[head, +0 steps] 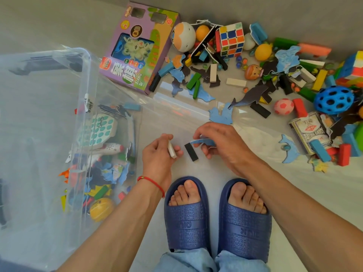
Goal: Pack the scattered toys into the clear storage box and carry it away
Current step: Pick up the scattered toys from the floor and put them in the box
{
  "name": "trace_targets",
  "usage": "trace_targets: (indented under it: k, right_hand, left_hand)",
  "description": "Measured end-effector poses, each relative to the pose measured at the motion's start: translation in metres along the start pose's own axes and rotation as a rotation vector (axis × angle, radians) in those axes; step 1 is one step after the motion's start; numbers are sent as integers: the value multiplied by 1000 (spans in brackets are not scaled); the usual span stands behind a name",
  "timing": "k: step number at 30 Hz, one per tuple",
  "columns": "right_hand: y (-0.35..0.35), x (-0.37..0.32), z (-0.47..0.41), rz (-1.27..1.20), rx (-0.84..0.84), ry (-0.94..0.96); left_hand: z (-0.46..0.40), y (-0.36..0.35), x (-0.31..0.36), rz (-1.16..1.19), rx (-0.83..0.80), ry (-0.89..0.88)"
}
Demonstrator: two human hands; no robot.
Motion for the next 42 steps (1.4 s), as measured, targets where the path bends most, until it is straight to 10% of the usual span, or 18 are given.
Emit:
trace_targets:
  k: [8,15,18,24,32,38,42]
  right_hand:
    - [-30,0,4,1142,230,177]
    - [-47,2,-5,1472,247,141]
    - [-32,9,-10,1170,201,72]
    - [21,17,10,-449,111,-160]
    - [98,16,6,427,669,-178]
    - [80,8,-20,699,747,-240]
    - [77,30,-20,377,615,-457]
  left_hand:
    - [5,0,-13,305,-175,336]
    - [3,-6,-6,195,-203,250]
    - [-2,-25,3,111,-235,206]
    - [-20,-79,16,-300,-254,33]
    - [-14,-135,19,-1004,-383,-528]
    - [-14,-142,4,-1077,-387,-431]
    - [-15,-124,-10,-920,-383,-272]
Point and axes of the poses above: each hand's wrist, its own z-axis away from the middle knuckle, its own y-axis out of the back of the hand, x = y × z, the point moved 8 cm from there along -z, towards the middle knuckle, and after that the axes turned 13 degrees about z, right-handed, at the moved point
